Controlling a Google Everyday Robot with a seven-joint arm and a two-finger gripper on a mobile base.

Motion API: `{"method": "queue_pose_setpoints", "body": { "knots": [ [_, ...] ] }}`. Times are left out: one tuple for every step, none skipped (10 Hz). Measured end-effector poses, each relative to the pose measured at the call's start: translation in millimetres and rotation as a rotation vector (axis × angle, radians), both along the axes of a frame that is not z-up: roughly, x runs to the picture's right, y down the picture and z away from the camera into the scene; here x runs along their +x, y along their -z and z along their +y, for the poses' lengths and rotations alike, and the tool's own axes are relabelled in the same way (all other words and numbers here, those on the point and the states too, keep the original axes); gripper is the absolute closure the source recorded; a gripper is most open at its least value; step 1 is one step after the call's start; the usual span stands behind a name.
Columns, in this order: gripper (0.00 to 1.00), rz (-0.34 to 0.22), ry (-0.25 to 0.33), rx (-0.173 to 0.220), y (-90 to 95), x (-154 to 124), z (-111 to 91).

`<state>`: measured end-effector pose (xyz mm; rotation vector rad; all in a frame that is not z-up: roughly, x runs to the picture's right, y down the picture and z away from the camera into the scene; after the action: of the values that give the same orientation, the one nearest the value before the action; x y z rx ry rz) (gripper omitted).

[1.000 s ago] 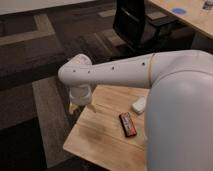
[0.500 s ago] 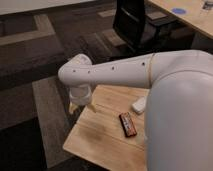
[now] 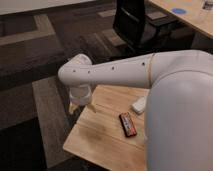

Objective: Wipe the white sponge on the table

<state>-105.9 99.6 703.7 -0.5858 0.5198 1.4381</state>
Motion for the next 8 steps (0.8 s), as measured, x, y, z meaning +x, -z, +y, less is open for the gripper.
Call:
{"method": "queue_pose_setpoints", "body": {
  "knots": [
    [0.35,0.0,0.0,0.0,0.0,0,0],
    [0.35,0.0,0.0,0.0,0.0,0,0],
    [0.35,0.0,0.0,0.0,0.0,0,0],
    [0.35,0.0,0.0,0.0,0.0,0,0],
    [0.35,0.001,-0.002,0.002,0.6,1,-1],
    [0.35,0.006,-0.014,0.003,2.4,6,-4],
    [0.35,0.034,-0.049,0.004,4.9,29,-14],
    [0.35,0.04,-0.065,0.003,5.4,39,-19]
  ]
}}
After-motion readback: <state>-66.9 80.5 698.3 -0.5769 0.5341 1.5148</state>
